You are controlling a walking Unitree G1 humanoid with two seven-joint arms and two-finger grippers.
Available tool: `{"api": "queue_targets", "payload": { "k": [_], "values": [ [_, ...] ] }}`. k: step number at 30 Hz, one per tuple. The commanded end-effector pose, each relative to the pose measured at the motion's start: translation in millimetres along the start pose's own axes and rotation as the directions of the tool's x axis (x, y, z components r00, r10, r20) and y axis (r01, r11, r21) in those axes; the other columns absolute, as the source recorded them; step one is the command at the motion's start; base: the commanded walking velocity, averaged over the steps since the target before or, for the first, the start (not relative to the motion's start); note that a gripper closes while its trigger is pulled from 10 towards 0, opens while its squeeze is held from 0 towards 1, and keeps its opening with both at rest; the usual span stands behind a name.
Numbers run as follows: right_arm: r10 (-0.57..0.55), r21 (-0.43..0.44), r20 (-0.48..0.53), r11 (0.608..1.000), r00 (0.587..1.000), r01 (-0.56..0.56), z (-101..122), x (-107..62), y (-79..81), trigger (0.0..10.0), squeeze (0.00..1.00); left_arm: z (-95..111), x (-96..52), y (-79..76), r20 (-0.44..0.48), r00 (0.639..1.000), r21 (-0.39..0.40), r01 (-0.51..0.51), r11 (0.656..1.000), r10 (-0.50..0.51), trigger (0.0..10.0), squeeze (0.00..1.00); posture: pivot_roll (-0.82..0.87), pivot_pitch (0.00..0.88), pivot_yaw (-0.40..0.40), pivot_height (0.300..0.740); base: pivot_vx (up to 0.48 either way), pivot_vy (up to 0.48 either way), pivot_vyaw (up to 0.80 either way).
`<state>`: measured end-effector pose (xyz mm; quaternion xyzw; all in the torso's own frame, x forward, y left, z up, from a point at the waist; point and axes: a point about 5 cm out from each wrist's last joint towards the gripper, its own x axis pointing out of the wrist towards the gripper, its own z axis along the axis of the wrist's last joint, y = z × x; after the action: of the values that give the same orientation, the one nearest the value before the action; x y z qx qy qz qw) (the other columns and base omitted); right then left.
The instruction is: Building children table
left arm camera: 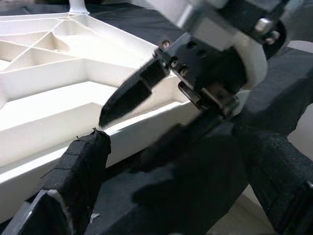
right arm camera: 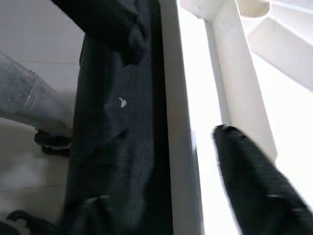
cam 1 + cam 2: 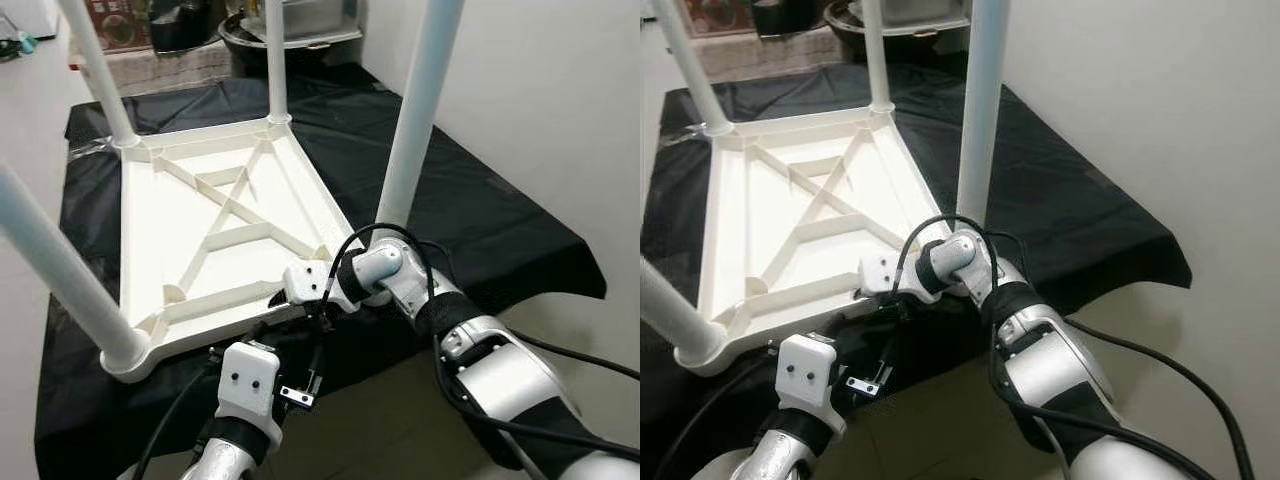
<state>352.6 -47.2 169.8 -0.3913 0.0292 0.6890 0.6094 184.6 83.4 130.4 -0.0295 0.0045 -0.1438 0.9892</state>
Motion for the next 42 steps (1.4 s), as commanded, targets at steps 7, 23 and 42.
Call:
{"api": "queue_targets", "payload": {
  "k": [7, 23, 42],
  "values": [
    [-0.013, -0.013, 0.041, 1.000, 0.999, 0.013, 1.4, -7.7, -0.9, 10.0, 0.00, -6.4, -0.3, 1.6, -0.024, 1.000, 0.011, -0.005, 1.000, 0.005, 10.0, 0.00, 0.07, 0.071, -0.043, 0.740, 0.000, 0.000, 0.00],
    [-0.332, 0.256, 0.391, 0.935, 0.859, 0.245, 9.7, -38.9, 19.2, 10.0, 0.00, -15.2, 7.1, 15.3, -0.040, 0.999, 0.001, -0.021, 1.000, 0.021, 10.0, 0.00, 0.03, 0.020, 0.000, 0.740, 0.000, 0.000, 0.00],
    [-0.822, 0.749, 0.073, 0.419, 0.565, 0.513, -13.0, -1.5, 97.2, 10.0, 0.00, -17.4, 6.6, 29.1, -0.054, 0.989, 0.073, -0.137, 0.988, 0.141, 10.0, 0.00, 0.01, 0.004, 0.008, 0.740, 0.000, 0.000, 0.00]
  ]
}}
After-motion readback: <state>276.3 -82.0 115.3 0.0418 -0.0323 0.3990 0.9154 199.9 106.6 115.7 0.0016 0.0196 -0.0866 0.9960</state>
